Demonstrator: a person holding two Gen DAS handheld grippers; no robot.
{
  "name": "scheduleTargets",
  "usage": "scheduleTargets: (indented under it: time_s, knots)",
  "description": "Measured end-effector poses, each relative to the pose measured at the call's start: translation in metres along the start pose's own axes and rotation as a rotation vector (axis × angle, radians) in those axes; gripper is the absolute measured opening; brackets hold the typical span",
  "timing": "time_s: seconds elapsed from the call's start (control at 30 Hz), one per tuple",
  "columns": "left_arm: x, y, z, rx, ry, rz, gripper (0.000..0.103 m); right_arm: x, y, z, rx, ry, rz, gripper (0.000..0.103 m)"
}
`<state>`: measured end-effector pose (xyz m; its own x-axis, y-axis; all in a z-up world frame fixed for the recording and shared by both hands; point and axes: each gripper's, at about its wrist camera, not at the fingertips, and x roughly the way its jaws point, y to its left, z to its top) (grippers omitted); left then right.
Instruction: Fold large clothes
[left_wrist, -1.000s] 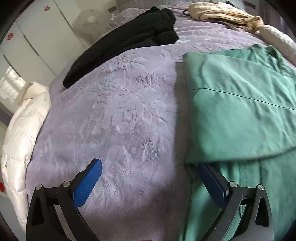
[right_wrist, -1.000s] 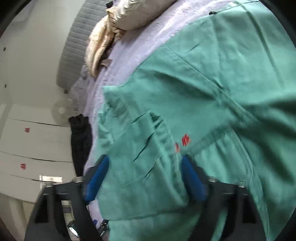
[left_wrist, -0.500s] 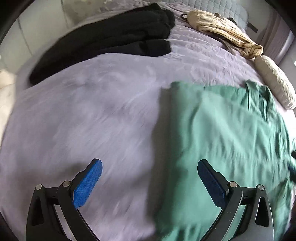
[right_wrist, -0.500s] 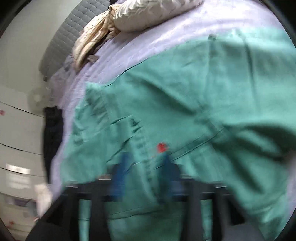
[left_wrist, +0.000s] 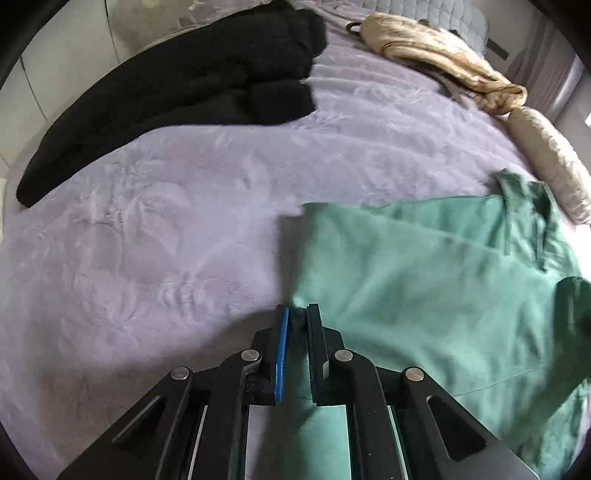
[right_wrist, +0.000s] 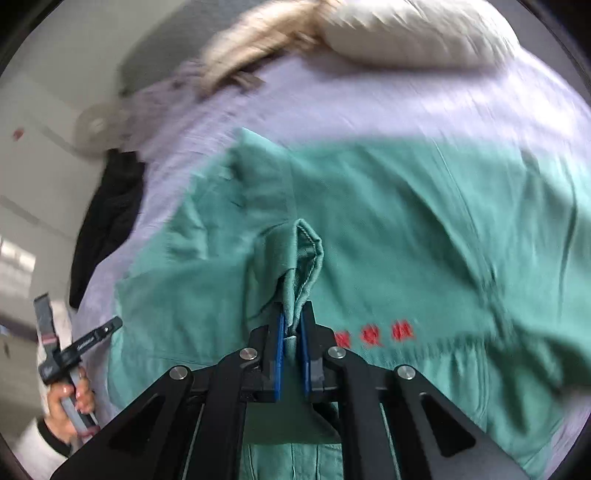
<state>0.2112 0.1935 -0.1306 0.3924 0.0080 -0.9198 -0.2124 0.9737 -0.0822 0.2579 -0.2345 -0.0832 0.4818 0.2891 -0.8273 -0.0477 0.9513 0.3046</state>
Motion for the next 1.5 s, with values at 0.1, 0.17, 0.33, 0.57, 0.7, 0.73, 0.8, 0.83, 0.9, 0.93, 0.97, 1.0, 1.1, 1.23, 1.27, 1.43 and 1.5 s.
scheduleTargets:
  time_s: [0.1,0.17,0.33,0.57,0.7,0.73,0.8,0.83,0.9,0.93,0.97,1.0,1.1,1.23,1.27,1.43,1.5]
  knots:
    - [0.005,0.006,-0.002,-0.008,0.011,0.029,0.011,0.018,-0.012,0.000,0.001,0.053,-0.062,0.011]
    - [-0.001,0.005,-0.003,0.011,-0.004,0.123,0.012,0.033,-0.032,-0.004,0.068,0.099,-0.052,0.013]
    - [-0.036,0.020,-0.018,0.001,-0.023,0.097,0.012,0.008,-0.046,-0.013,0.156,0.056,-0.068,0.024]
    - [-0.067,-0.008,-0.071,0.130,-0.008,0.032,0.012,-0.030,-0.027,-0.038,0.114,0.020,-0.001,0.024]
    - [-0.041,-0.003,-0.098,0.120,0.069,0.072,0.012,-0.003,-0.017,-0.049,0.070,0.077,-0.033,0.022]
    - [-0.041,0.001,-0.102,0.107,0.058,0.060,0.012,0.001,-0.020,-0.051,0.073,0.093,-0.046,0.017]
    - [-0.045,0.005,-0.103,0.096,0.052,0.055,0.012,0.002,-0.033,-0.056,0.117,0.095,-0.016,0.016]
    - [-0.047,0.005,-0.102,0.097,0.059,0.063,0.012,-0.001,-0.037,-0.057,0.137,0.093,-0.001,0.016]
    - [-0.053,0.004,-0.101,0.104,0.070,0.081,0.012,-0.007,-0.044,-0.062,0.172,0.107,0.025,0.016]
    - [-0.057,0.002,-0.100,0.113,0.073,0.093,0.012,-0.009,-0.045,-0.063,0.181,0.114,0.032,0.021]
    - [-0.062,-0.001,-0.100,0.121,0.072,0.101,0.012,-0.013,-0.046,-0.067,0.189,0.125,0.033,0.025]
    - [-0.066,-0.003,-0.102,0.126,0.071,0.105,0.012,-0.016,-0.046,-0.070,0.188,0.131,0.014,0.026]
    - [-0.076,-0.013,-0.105,0.135,0.073,0.098,0.012,-0.033,-0.050,-0.081,0.209,0.131,0.049,0.036]
    - [-0.086,-0.034,-0.111,0.149,0.084,0.085,0.012,-0.052,-0.058,-0.095,0.242,0.124,0.078,0.049]
    - [-0.087,-0.039,-0.113,0.154,0.087,0.080,0.012,-0.056,-0.060,-0.098,0.248,0.124,0.079,0.049]
    - [-0.084,-0.073,-0.127,0.182,0.127,0.054,0.021,-0.075,-0.083,-0.110,0.320,0.112,0.098,0.063]
    - [-0.082,-0.091,-0.129,0.185,0.138,0.063,0.103,-0.083,-0.094,-0.114,0.349,0.095,0.107,0.065]
